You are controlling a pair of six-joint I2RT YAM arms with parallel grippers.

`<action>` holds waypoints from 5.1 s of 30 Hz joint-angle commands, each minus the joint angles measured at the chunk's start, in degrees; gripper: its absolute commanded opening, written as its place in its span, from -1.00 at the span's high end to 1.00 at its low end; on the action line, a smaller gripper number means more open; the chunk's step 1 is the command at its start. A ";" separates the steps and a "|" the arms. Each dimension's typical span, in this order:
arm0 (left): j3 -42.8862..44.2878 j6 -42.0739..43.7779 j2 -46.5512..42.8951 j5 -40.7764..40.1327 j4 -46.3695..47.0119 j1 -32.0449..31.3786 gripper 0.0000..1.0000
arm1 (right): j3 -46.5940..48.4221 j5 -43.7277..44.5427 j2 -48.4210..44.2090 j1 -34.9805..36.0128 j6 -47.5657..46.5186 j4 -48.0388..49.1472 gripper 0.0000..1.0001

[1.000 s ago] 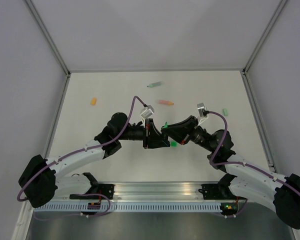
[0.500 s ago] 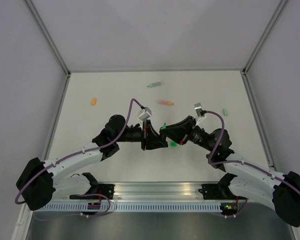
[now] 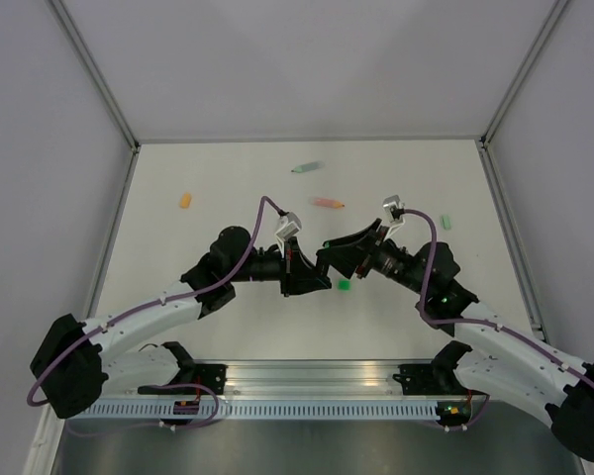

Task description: Insert the pens into the pen caps

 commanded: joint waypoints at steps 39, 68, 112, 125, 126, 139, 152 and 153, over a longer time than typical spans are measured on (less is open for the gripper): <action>-12.07 12.06 -34.28 -37.57 -13.82 -0.32 0.95 | 30.83 27.30 36.15 -0.33 -30.95 -65.13 -0.28; -15.50 9.60 -51.06 -47.94 -17.25 -0.32 0.95 | 36.80 11.83 47.68 -2.08 -75.69 -74.18 -0.62; -15.85 9.51 -51.85 -49.26 -17.51 -0.32 0.95 | 40.14 19.21 56.64 0.82 -69.71 -75.94 -0.01; -15.41 9.95 -50.36 -49.34 -17.69 -0.32 0.95 | 40.32 19.91 54.36 0.82 -68.05 -73.04 0.70; -15.24 9.95 -50.01 -49.34 -17.78 -0.41 0.95 | 40.58 20.09 53.31 0.82 -67.43 -72.86 0.75; -12.60 10.03 -40.70 -44.87 -17.34 -0.32 0.95 | 54.46 29.40 47.86 0.82 -48.11 -75.58 1.00; -8.65 9.25 -27.16 -34.67 -14.53 -0.41 0.95 | 46.94 37.32 20.20 6.78 -18.66 -48.56 1.00; -8.47 8.90 -26.72 -35.01 -14.35 -0.32 0.95 | 45.61 37.40 19.12 7.32 -17.86 -46.69 1.00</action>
